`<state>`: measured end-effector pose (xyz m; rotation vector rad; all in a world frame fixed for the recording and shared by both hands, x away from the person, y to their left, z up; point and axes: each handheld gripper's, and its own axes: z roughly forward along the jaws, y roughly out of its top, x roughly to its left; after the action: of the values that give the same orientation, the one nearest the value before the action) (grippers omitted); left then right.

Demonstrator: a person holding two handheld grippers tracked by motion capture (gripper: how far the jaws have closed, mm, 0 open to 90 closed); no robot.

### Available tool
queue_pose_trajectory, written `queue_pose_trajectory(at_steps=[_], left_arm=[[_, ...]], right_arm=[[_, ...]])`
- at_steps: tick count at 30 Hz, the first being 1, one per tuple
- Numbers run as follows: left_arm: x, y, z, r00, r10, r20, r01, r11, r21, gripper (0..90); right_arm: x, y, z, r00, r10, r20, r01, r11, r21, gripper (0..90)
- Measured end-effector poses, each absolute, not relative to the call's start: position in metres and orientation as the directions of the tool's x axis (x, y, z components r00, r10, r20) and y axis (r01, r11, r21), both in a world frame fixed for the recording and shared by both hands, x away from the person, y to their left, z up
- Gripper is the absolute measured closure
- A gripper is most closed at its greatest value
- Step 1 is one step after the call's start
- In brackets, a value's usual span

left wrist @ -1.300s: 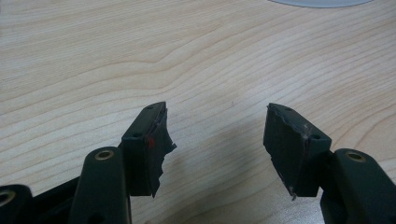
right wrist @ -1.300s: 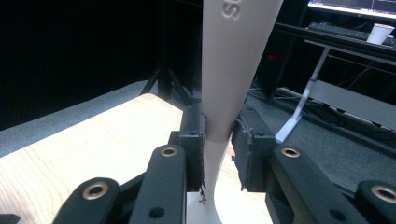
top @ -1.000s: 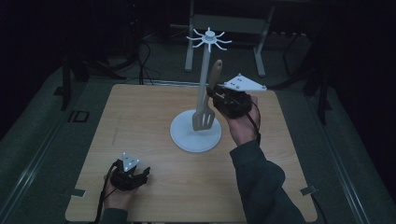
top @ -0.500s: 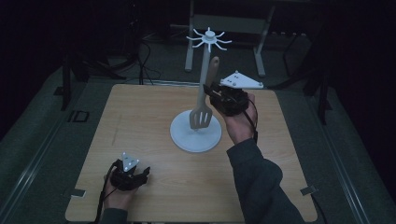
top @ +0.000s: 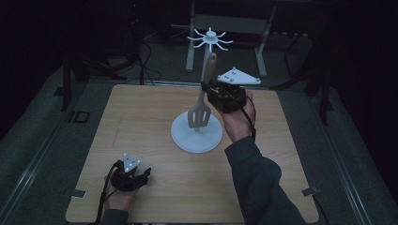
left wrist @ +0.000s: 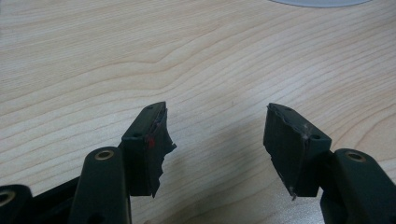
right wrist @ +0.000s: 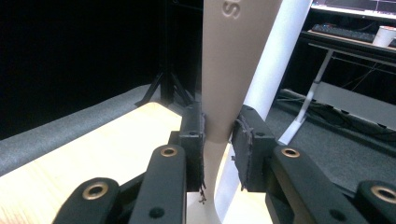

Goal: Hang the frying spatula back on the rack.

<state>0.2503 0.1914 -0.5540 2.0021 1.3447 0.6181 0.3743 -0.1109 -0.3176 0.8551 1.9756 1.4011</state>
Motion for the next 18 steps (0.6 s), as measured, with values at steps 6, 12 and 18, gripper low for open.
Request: queue_pose_trajectory(at_steps=[6,12,18], left_arm=[[0.2503,0.1911,-0.5540,0.364,0.931,0.028,0.629,-0.268,0.730,40.4],[0.2504,0.1908,-0.5542,0.363,0.931,0.028,0.630,-0.268,0.729,40.4],[0.2503,0.1910,-0.5541,0.364,0.931,0.028,0.629,-0.267,0.730,40.4]], right_arm=[[0.3768,-0.1085,-0.3138,-0.635,0.768,-0.084,0.178,0.251,0.951,74.5],[0.3790,-0.1069,-0.3110,-0.634,0.768,-0.087,0.181,0.257,0.949,74.5],[0.3828,-0.1062,-0.3110,-0.633,0.770,-0.078,0.195,0.256,0.947,74.5]])
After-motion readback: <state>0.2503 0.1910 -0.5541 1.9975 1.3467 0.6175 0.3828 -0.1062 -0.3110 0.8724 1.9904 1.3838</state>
